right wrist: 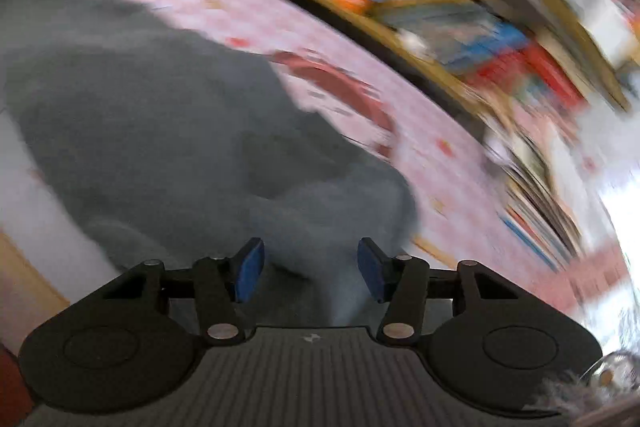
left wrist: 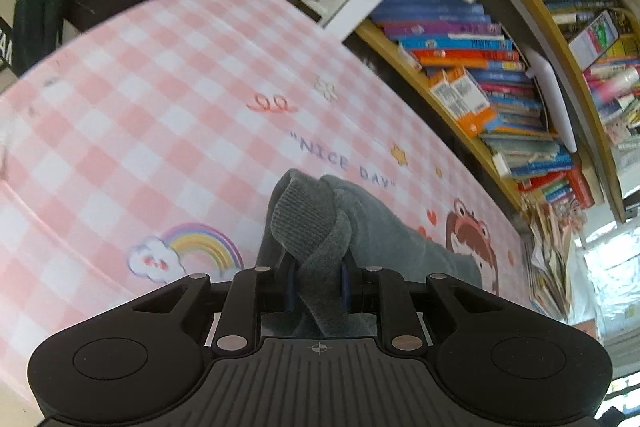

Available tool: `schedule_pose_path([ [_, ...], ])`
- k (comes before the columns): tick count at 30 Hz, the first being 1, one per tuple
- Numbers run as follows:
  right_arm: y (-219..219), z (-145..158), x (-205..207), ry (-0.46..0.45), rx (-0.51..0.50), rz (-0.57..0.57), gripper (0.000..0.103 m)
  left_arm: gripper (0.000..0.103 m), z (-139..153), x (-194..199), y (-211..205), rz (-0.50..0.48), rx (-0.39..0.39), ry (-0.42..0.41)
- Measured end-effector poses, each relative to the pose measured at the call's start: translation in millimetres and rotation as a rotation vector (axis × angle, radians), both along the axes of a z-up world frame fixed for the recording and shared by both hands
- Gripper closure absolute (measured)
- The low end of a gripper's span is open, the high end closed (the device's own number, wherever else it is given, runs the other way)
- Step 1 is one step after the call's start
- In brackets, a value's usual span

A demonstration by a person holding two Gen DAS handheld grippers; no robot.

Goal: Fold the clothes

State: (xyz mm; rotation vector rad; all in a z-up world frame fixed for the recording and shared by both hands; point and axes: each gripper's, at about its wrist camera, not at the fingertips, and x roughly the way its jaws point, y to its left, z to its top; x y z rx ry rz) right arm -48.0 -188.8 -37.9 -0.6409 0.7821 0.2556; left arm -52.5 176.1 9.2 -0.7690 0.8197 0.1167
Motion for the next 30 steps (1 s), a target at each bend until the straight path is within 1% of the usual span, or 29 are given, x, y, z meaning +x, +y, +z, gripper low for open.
schedule_pose_path([
  [1, 7.3, -4.3, 4.3, 0.017, -0.014, 0.027, 0.055, 0.084, 1.8, 0.4, 1.8, 0.002, 0.005, -0.007],
  [2, 10.8, -7.6, 8.6, 0.028, -0.029, 0.037, 0.058, 0.084, 3.2, 0.7, 3.4, 0.002, 0.008, -0.013],
  [5, 6.2, -11.6, 23.1, 0.047, -0.037, 0.013, 0.09, 0.084, 8.7, -0.9, 5.5, 0.001, 0.001, -0.022],
  [6, 0.3, -8.5, 27.6, 0.049, -0.01, -0.011, 0.094, 0.084, 11.3, -1.6, 6.2, 0.002, -0.008, -0.026],
  [8, -31.4, 15.4, 35.5, 0.031, 0.165, -0.139, 0.095, 0.084, 16.8, -3.2, 9.6, 0.009, -0.04, -0.043],
  [10, -79.3, 44.8, 41.0, -0.022, 0.399, -0.346, 0.095, 0.084, 22.3, -2.7, 14.4, 0.023, -0.099, -0.075],
  [12, -137.8, 61.9, 38.9, -0.08, 0.64, -0.61, 0.095, 0.084, 26.6, 3.4, 19.2, 0.048, -0.174, -0.11],
  [13, -167.8, 66.2, 35.8, -0.098, 0.765, -0.74, 0.095, 0.084, 27.0, 8.0, 20.9, 0.06, -0.21, -0.12],
  [14, -194.7, 64.3, 29.9, -0.096, 0.892, -0.853, 0.095, 0.084, 26.4, 11.3, 20.9, 0.063, -0.238, -0.125],
  [15, -218.3, 59.3, 22.7, -0.088, 1.016, -0.953, 0.095, 0.084, 25.7, 14.5, 20.9, 0.066, -0.266, -0.13],
  [16, -233.2, 53.1, 16.4, -0.075, 1.109, -1.022, 0.095, 0.084, 25.2, 17.8, 20.3, 0.066, -0.291, -0.135],
  [21, -254.3, 29.0, 0.2, -0.018, 1.404, -1.122, 0.095, 0.084, 20.4, 41.7, 19.3, 0.059, -0.369, -0.149],
  [22, -255.3, 26.9, 4.6, -0.008, 1.469, -1.124, 0.095, 0.084, 19.8, 49.2, 20.7, 0.064, -0.375, -0.15],
  [23, -254.1, 26.6, 11.5, -0.008, 1.51, -1.119, 0.095, 0.084, 19.3, 56.6, 22.2, 0.068, -0.381, -0.151],
  [26, -257.4, 38.4, 55.0, -0.029, 1.557, -1.088, 0.095, 0.084, 15.5, 89.8, 32.7, 0.105, -0.408, -0.172],
  [28, -254.7, 46.8, 91.3, -0.053, 1.582, -1.041, 0.094, 0.083, 10.5, 116.0, 42.4, 0.144, -0.424, -0.182],
  [29, -252.6, 49.7, 108.3, -0.066, 1.588, -1.02, 0.087, 0.082, 7.7, 132.1, 48.8, 0.17, -0.412, -0.173],
  [30, -251.9, 53.1, 125.4, -0.076, 1.588, -1.008, 0.07, 0.077, 5.6, 146.5, 54.8, 0.198, -0.396, -0.153],
])
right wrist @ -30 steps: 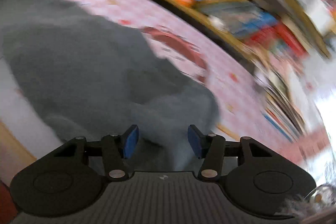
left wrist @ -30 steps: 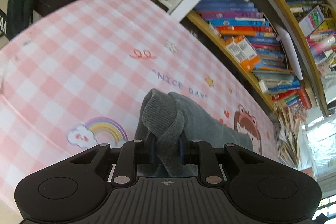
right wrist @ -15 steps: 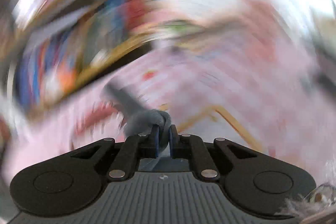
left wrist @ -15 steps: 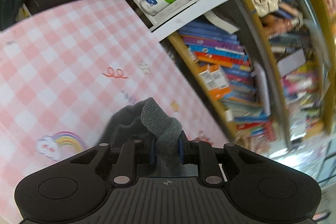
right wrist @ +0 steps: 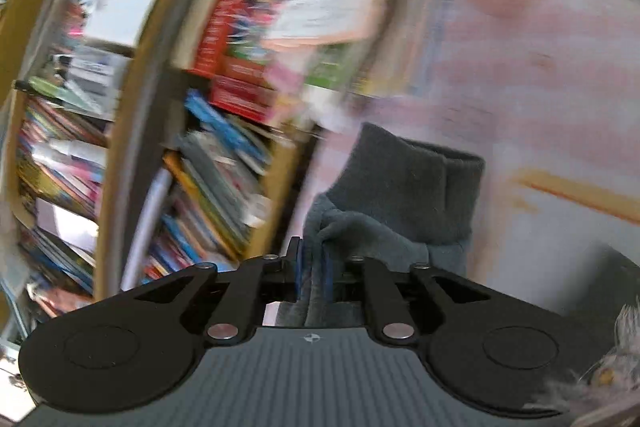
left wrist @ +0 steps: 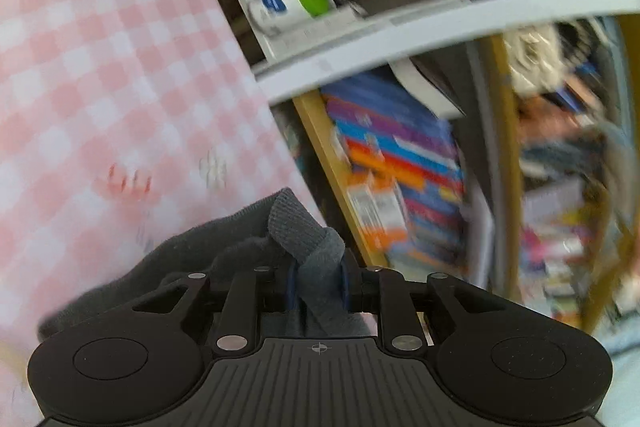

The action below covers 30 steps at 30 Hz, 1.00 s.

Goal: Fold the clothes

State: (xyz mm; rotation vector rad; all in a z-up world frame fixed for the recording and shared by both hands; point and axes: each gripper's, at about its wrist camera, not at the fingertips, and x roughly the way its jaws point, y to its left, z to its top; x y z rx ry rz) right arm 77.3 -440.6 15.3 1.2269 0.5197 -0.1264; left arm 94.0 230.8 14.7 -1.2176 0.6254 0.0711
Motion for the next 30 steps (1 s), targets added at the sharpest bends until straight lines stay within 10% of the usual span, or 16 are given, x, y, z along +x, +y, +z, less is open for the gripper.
schedule_pose_path([
  [2, 2.4, 11.0, 22.8, -0.018, -0.039, -0.008, 0.052, 0.064, 2.5, 16.8, 9.2, 0.051, 0.049, 0.113],
  [6, 21.6, 35.8, 19.2, -0.073, -0.272, 0.083, 0.049, 0.053, 17.1, -3.6, 14.2, 0.041, 0.231, 0.088],
  [14, 67.9, -14.8, -54.9, 0.324, -0.939, 0.366, 0.05, 0.053, 2.1, -64.4, -4.2, -0.16, 0.583, 0.171],
  [26, 77.0, -62.2, -99.8, 0.516, -1.076, 0.471, 0.048, 0.054, -38.6, -56.2, -41.9, -0.26, 0.696, 0.278],
  [30, 67.8, -61.7, -92.6, 0.543, -1.104, 0.452, 0.047, 0.077, -47.4, -58.7, -37.7, -0.243, 0.617, 0.266],
])
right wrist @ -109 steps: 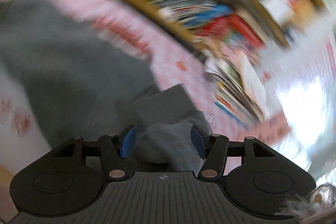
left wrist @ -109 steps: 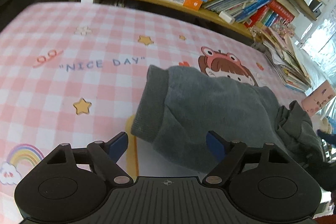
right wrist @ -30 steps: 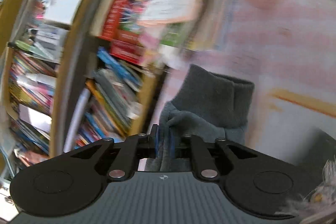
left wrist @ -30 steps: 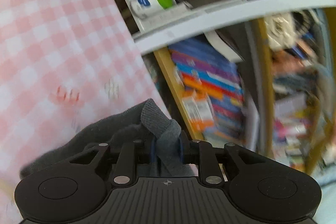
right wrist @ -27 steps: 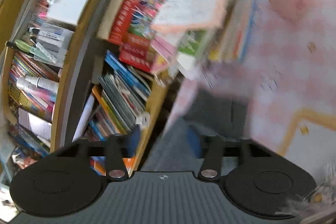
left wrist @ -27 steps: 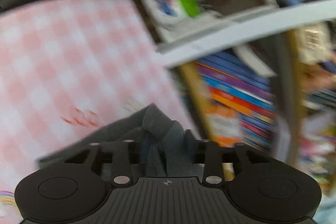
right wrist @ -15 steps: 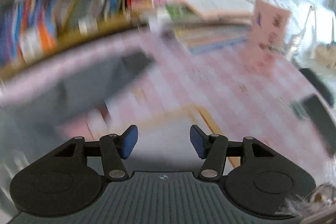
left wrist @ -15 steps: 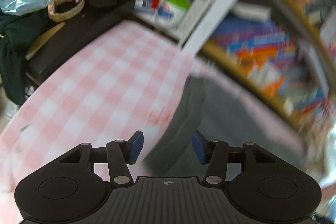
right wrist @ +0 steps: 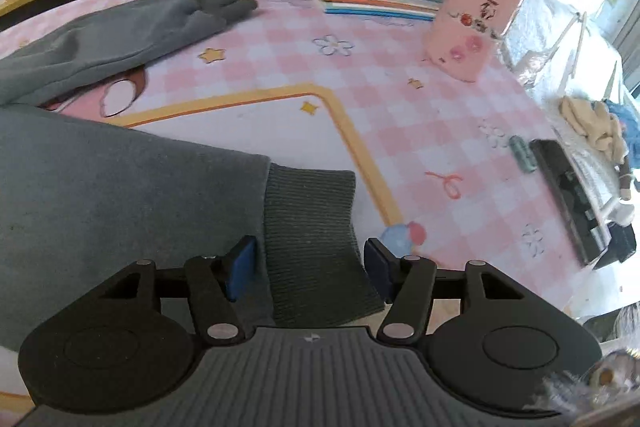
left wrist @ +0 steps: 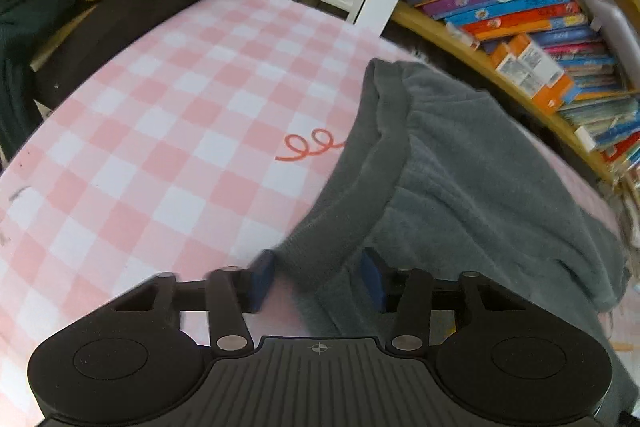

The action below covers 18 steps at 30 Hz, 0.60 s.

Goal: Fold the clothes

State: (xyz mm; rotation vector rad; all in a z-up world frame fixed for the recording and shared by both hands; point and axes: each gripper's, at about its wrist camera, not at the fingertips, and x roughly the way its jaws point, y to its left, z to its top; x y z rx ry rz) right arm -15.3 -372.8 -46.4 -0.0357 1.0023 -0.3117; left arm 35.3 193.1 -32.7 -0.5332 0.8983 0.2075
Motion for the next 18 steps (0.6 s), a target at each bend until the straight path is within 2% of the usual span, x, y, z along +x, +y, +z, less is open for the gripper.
schedule_pose_path([
  [1, -0.3, 0.1, 1.5, 0.004, -0.01, -0.004, 0.047, 0.089, -1.1, -3.6, 1.9, 0.0, -0.036, -0.011],
  [2, 0.0, 0.5, 2.6, 0.009, -0.018, -0.006, 0.048, 0.093, -0.7, -9.0, 4.7, 0.008, -0.075, -0.023],
  [4, 2.8, 2.2, 2.5, 0.021, -0.021, 0.003, 0.048, 0.095, 6.6, -28.0, 11.4, 0.03, -0.133, -0.058],
  [6, 6.1, 4.1, -2.2, 0.034, -0.004, 0.021, 0.048, 0.095, 19.2, -54.9, 19.0, 0.046, -0.147, -0.086],
  [8, 10.5, 6.0, -11.0, 0.045, 0.033, 0.056, 0.048, 0.094, 24.7, -80.9, 28.6, 0.061, -0.133, -0.075],
  [10, 17.9, 5.8, -22.1, 0.064, 0.084, 0.105, 0.047, 0.094, 22.1, -105.8, 39.7, 0.08, -0.095, -0.03],
  [13, 30.2, 4.6, -31.4, 0.075, 0.118, 0.161, 0.045, 0.093, 13.0, -123.7, 48.7, 0.098, -0.062, 0.022],
  [18, 40.6, 3.6, -27.4, 0.05, 0.054, 0.18, 0.04, 0.082, 9.1, -126.1, 50.0, 0.091, -0.028, 0.064],
])
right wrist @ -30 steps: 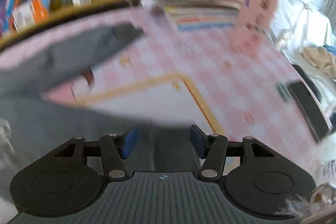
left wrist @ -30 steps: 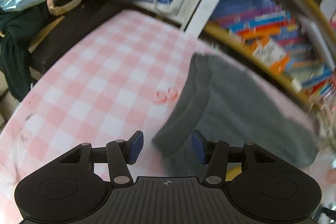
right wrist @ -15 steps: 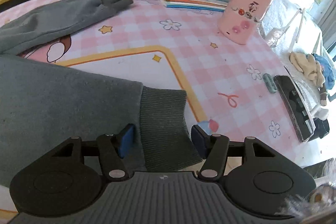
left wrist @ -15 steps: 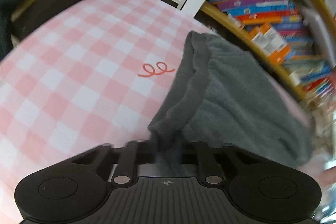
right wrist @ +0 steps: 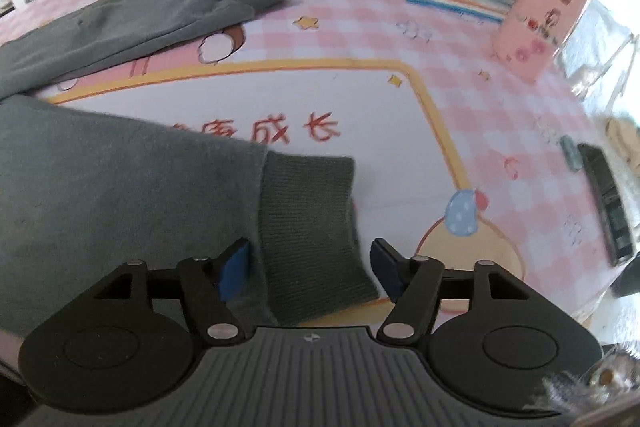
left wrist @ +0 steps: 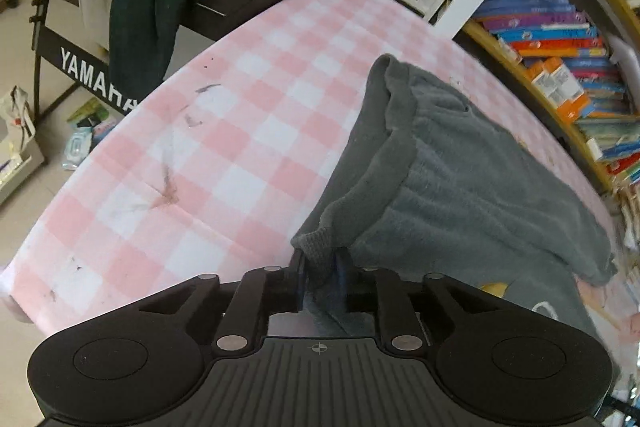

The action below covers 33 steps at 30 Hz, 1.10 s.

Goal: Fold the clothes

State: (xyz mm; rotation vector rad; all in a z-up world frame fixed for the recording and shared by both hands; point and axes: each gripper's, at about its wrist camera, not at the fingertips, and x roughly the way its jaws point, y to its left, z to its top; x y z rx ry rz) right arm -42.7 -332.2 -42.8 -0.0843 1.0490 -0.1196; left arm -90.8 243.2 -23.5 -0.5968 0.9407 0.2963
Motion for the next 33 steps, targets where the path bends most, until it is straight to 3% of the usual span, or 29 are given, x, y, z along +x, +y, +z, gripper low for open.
schedule_pose_path([
  [5, -8.7, -2.9, 6.5, -0.022, -0.11, -0.021, 0.044, 0.077, 13.3, 3.3, -8.3, -0.065, 0.046, -0.025],
  [9, -10.7, 10.5, 5.4, -0.019, -0.053, 0.082, 0.041, 0.077, 28.3, 8.7, -4.2, -0.031, 0.089, -0.067],
  [11, -12.6, 25.3, 10.4, -0.087, -0.043, 0.061, 0.041, 0.077, 36.0, 18.4, -7.4, -0.042, 0.103, -0.101],
  [13, -17.8, 39.6, 23.8, -0.157, 0.027, 0.021, 0.041, 0.077, 37.0, 34.9, -16.4, -0.095, 0.094, -0.13],
  [16, -6.6, 49.2, 54.5, -0.205, 0.118, 0.042, 0.05, 0.079, 29.8, 69.5, -42.5, -0.226, 0.066, -0.154],
  [17, 2.6, 49.4, 67.2, -0.207, 0.134, 0.071, 0.06, 0.08, 24.8, 81.7, -52.4, -0.273, 0.055, -0.16],
  [18, 15.5, 48.2, 81.8, -0.205, 0.137, 0.116, 0.069, 0.082, 19.4, 94.4, -61.8, -0.32, 0.045, -0.164],
  [19, 28.9, 45.7, 96.9, -0.2, 0.135, 0.159, 0.071, 0.089, 14.0, 108.0, -69.0, -0.357, 0.042, -0.165],
  [21, 51.7, 38.7, 127.5, -0.179, 0.12, 0.224, 0.081, 0.092, 6.6, 134.6, -78.3, -0.398, 0.044, -0.159],
  [26, 74.5, 21.0, 207.9, -0.111, 0.094, 0.214, 0.087, 0.097, 0.3, 193.9, -83.7, -0.407, 0.015, -0.137],
  [30, 74.2, 10.6, 250.6, -0.045, 0.12, 0.208, 0.088, 0.102, -10.9, 217.6, -80.7, -0.434, 0.047, -0.065],
  [33, 73.1, 0.1, 274.9, -0.005, 0.124, 0.203, 0.089, 0.103, -16.2, 229.9, -65.8, -0.392, 0.04, -0.057],
])
